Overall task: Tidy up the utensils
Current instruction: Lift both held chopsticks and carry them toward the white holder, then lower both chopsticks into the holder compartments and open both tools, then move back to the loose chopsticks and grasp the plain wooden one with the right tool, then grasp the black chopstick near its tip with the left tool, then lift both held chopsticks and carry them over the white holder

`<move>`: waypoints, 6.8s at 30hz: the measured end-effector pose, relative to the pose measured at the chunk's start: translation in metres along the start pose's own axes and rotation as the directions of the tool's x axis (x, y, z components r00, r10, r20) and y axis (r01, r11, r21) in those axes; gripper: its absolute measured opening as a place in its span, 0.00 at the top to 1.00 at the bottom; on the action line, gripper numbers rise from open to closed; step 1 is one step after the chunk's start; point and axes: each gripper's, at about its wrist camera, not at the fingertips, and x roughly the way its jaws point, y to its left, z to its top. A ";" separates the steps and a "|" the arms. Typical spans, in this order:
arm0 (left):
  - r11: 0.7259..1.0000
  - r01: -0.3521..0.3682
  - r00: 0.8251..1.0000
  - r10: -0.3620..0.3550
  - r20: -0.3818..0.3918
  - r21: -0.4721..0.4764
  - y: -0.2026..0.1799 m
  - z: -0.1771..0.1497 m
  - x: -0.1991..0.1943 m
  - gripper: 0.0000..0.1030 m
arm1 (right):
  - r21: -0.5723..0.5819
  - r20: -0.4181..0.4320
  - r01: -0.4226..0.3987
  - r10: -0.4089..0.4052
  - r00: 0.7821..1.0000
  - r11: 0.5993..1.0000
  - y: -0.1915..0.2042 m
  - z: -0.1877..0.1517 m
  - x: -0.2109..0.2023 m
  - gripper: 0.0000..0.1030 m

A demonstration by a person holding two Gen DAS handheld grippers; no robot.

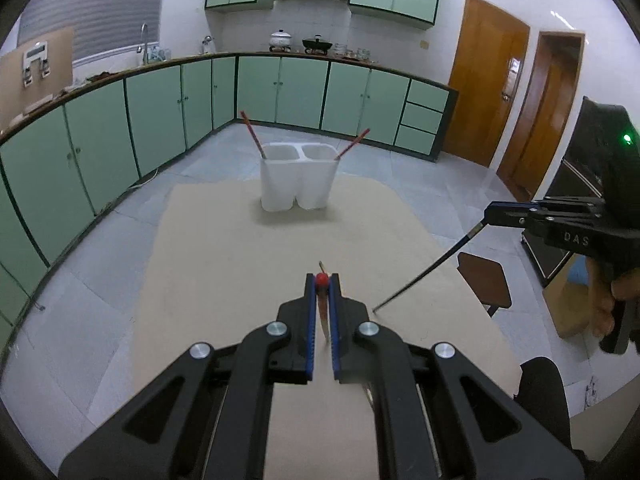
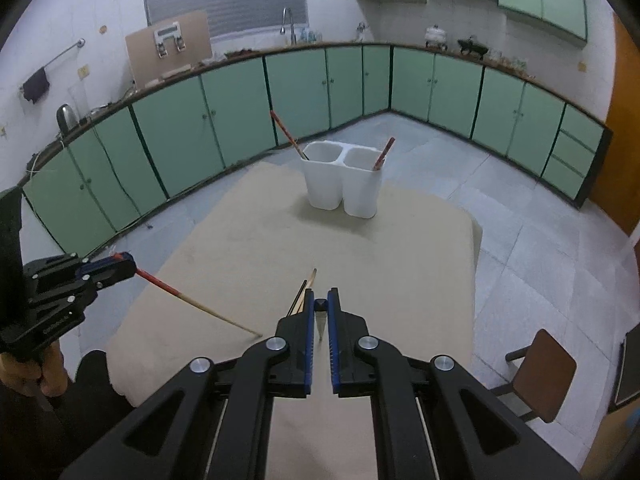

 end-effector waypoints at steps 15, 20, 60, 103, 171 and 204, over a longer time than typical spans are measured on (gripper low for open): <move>1.000 0.007 1.000 -0.007 -0.018 0.030 0.021 0.083 0.000 0.95 | -0.023 -0.046 -0.015 0.014 0.999 1.000 -0.008 0.074 -0.017 0.94; 0.999 -0.006 0.999 0.004 0.040 0.045 0.019 0.121 -0.015 0.95 | -0.025 -0.005 -0.002 0.002 1.000 1.000 -0.011 0.108 -0.034 0.94; 0.991 -0.101 0.993 0.106 0.055 -0.088 0.081 0.254 0.189 0.95 | 0.142 0.067 0.071 -0.082 0.994 0.987 -0.094 0.252 0.137 0.94; 0.991 -0.106 0.991 0.112 0.071 -0.082 0.028 -0.166 0.011 0.22 | 0.005 0.051 0.023 -0.024 0.998 1.000 0.062 -0.205 0.107 0.64; 0.954 -0.278 0.960 0.275 -0.045 -0.110 -0.026 -0.183 0.099 0.87 | 0.174 0.083 0.213 -0.230 0.970 0.962 0.012 -0.220 0.105 0.93; 0.989 -0.096 0.994 0.089 -0.069 -0.109 -0.013 -0.188 0.086 0.94 | 0.158 0.091 0.171 -0.186 0.978 0.973 0.016 -0.227 0.099 0.90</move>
